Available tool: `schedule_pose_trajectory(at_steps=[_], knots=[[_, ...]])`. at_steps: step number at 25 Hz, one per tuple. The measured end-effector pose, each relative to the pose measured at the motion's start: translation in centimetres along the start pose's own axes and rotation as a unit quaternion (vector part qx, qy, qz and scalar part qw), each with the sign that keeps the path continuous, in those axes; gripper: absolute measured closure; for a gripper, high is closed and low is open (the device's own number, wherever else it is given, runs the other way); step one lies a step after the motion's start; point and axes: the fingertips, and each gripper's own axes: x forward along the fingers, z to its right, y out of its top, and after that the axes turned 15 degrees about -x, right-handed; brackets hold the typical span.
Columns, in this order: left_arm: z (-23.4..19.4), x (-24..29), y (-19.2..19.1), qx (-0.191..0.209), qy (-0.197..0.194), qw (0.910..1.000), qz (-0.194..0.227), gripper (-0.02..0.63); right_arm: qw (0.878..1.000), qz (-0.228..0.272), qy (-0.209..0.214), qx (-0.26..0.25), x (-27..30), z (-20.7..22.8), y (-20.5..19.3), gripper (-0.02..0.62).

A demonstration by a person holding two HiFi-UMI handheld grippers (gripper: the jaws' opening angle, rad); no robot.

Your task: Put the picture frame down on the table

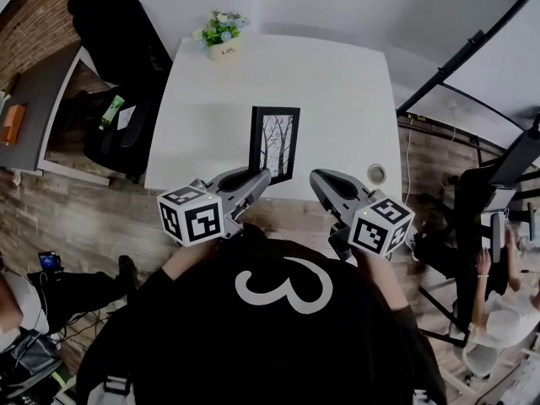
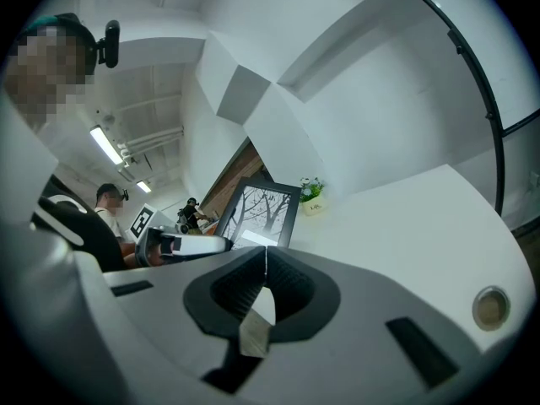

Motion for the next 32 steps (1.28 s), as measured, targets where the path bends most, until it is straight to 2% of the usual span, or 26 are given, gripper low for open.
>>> schedule_pose_trajectory(at_steps=[4,13,26,32], knots=[[0.2,0.4,0.0,-0.004,0.003,1.0,0.0,0.541,1.0,0.001,0.004,0.0,-0.1,0.3,0.1,0.572],[-0.1,1.9,0.2,0.0,-0.005,0.9998,-0.019,0.541,1.0,0.012,-0.015,0.011,-0.3,1.6,-0.1,0.572],[-2.8,4.6,0.5,-0.016,0.002,0.9986,-0.05,0.541,0.999,-0.002,-0.036,0.035,0.5,4.2,-1.5,0.572],[-3.7,6.1,2.0,-0.025,0.005,0.9979,-0.061,0.541,0.999,-0.002,-0.035,0.036,1.4,5.7,-0.5,0.572]])
